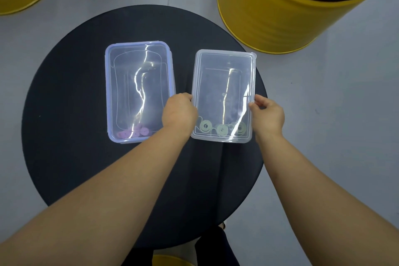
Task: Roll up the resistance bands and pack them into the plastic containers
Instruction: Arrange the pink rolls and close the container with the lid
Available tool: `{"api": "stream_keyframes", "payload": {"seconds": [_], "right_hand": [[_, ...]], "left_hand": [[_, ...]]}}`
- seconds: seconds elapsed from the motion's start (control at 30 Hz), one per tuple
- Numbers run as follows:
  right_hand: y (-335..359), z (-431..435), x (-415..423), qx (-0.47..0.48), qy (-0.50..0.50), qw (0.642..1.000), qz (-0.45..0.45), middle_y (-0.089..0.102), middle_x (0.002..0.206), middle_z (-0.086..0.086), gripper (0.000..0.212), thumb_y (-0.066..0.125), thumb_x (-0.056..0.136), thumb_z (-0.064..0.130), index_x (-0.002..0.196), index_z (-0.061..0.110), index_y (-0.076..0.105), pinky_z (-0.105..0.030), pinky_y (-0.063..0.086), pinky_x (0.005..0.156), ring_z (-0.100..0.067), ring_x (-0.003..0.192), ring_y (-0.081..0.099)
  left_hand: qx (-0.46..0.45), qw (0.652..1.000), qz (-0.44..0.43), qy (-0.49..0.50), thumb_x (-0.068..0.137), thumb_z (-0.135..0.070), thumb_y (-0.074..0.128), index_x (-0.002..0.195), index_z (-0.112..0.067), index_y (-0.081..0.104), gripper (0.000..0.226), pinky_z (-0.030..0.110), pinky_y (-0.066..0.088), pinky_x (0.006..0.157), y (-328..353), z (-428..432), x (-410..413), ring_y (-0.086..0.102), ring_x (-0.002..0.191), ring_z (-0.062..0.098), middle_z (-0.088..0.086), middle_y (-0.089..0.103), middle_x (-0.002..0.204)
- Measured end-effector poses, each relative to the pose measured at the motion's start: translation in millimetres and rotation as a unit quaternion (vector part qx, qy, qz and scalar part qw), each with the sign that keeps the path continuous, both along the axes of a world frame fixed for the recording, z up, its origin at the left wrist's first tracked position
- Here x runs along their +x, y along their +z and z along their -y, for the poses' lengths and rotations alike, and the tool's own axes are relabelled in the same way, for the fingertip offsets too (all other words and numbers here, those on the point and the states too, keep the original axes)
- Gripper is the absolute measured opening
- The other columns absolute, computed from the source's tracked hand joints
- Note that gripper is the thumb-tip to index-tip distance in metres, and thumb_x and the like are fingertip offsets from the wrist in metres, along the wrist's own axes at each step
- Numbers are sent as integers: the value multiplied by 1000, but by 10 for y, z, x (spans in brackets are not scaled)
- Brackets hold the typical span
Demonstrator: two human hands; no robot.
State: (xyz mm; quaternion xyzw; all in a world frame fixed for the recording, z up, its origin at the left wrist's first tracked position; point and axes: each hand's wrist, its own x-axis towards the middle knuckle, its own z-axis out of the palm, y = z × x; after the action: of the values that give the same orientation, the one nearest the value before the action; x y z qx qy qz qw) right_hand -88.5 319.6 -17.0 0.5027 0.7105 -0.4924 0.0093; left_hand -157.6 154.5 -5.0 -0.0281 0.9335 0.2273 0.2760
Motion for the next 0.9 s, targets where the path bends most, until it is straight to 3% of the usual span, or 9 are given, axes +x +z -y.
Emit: {"api": "stream_keyframes", "payload": {"seconds": [0.2, 0.3, 0.37, 0.47, 0.63, 0.73, 0.8, 0.9], "right_hand": [[-33, -50, 18, -38, -15, 999, -4, 67, 114, -1, 31, 63, 88, 12, 119, 12, 64, -37, 49, 98, -17, 104, 64], [-17, -85, 35, -51, -23, 998, -6, 67, 114, -3, 33, 66, 86, 12, 119, 10, 64, -37, 49, 98, -19, 104, 64], [-1, -95, 47, -56, -25, 998, -12, 67, 112, -3, 32, 67, 86, 11, 117, 9, 64, -36, 49, 98, -19, 103, 64], [0, -94, 65, -54, -21, 998, -10, 69, 110, -3, 31, 67, 85, 12, 116, 10, 66, -36, 50, 96, -20, 101, 65], [-11, -111, 68, -50, -39, 998, -10, 70, 104, -2, 26, 71, 82, 13, 108, 11, 69, -34, 53, 90, -18, 92, 67], [7, -118, 56, -71, -62, 995, -23, 68, 102, -3, 31, 72, 81, 9, 111, 8, 67, -29, 55, 85, -19, 91, 67], [-1, -120, 52, -83, -65, 994, -34, 66, 98, -3, 35, 71, 82, 7, 116, 6, 63, -28, 54, 83, -19, 92, 65], [-49, -137, 74, -77, -26, 997, -10, 66, 100, -1, 31, 68, 86, 14, 116, 10, 63, -36, 55, 87, -21, 95, 65]], "left_hand": [[-6, 1000, -5, -16, 80, 7, 47, 58, -11, 38, 29, 23, 27, 44, -1, -7, 6, 37, 57, 20, 2, 40, 60], [-9, 1000, -8, -24, 83, 5, 48, 80, -1, 57, 11, 23, 30, 49, 33, -7, 40, 49, 68, 26, 6, 48, 68], [-9, 1000, -10, -25, 85, 4, 48, 91, 2, 61, 15, 23, 32, 52, 52, -6, 74, 55, 75, 33, 15, 56, 76], [-17, 999, -17, -34, 86, 2, 47, 72, -8, 47, 18, 23, 25, 45, 45, 4, 117, 44, 65, 25, 3, 42, 62], [-11, 999, -23, -29, 88, -1, 48, 76, -9, 49, 14, 24, 27, 46, 21, 6, 116, 42, 65, 21, 1, 41, 63], [0, 1000, -17, -25, 91, -4, 50, 101, -8, 64, 18, 25, 39, 63, 35, -9, 97, 52, 74, 21, 9, 61, 86], [6, 1000, -12, -15, 92, -7, 52, 116, -9, 63, 26, 25, 42, 72, 48, -12, 89, 60, 88, 24, 10, 66, 104], [19, 1000, -11, 4, 91, -8, 54, 123, -11, 61, 32, 26, 43, 79, 37, -8, 82, 61, 100, 26, 8, 66, 111]]}}
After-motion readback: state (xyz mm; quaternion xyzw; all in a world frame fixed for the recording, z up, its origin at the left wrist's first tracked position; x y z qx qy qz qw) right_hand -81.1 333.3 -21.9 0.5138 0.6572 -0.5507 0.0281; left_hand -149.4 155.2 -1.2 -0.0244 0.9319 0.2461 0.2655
